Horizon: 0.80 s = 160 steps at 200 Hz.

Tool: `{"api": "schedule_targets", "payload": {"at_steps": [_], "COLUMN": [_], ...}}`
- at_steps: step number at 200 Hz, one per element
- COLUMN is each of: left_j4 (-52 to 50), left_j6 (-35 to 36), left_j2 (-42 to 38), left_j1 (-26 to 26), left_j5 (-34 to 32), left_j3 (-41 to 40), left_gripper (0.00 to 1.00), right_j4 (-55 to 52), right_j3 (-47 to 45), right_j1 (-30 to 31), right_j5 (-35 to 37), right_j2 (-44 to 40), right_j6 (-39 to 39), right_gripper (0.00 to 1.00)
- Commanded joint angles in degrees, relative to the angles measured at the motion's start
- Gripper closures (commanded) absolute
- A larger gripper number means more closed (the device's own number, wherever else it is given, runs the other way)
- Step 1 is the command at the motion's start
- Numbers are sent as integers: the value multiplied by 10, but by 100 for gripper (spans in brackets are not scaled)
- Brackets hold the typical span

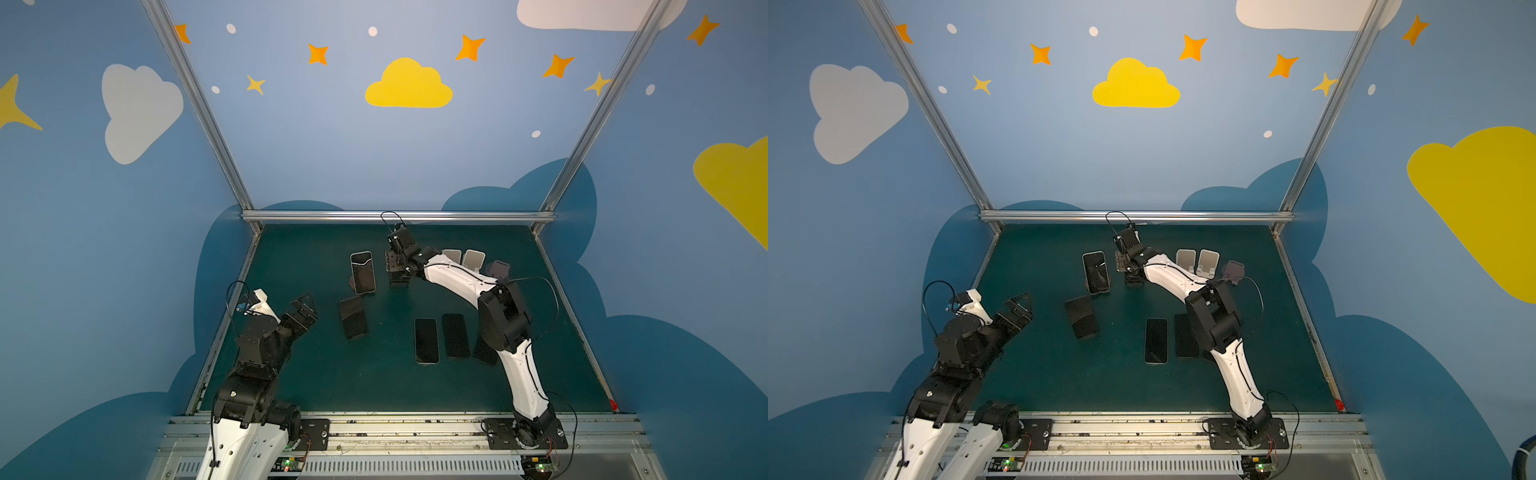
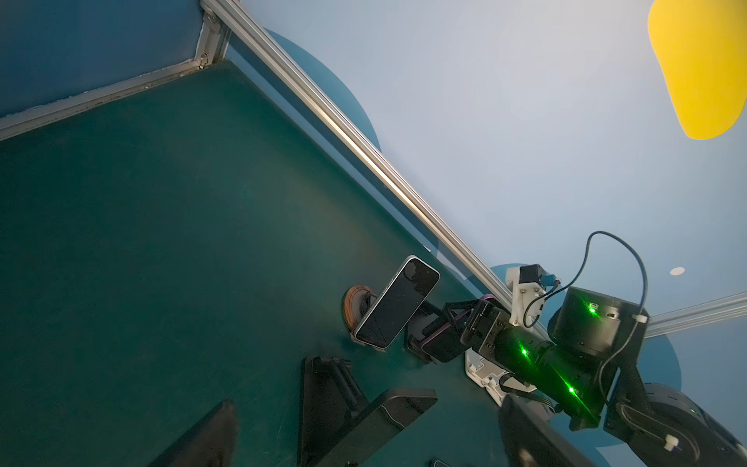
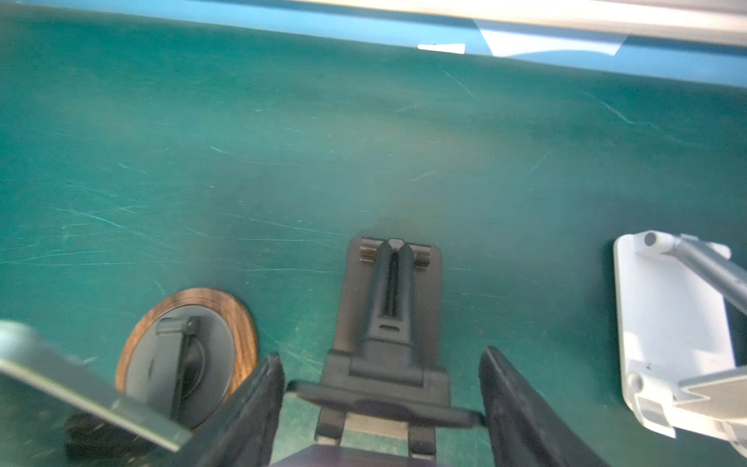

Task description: Remove the phone from the phone stand

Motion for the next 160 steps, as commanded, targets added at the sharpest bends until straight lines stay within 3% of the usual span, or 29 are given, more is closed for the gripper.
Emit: {"api": "schedule_targets", "payload": {"at_steps": [1,160], "left_j4": [-6,-10], "left_j6": [12,10], "left_j2": [-5,-10], "left_j1": [-2,-3], "left_j5": [-12,-18], "left_j3": [4,4], "left_gripper": [0,0], "right_j4": [20,27], "right_j3": [-5,-73], "right_j1": [7,40], "right_j5": [13,40], "right_j2": [-41,-120], "right_j6": [-13,-25], "right_gripper": [28,28]}}
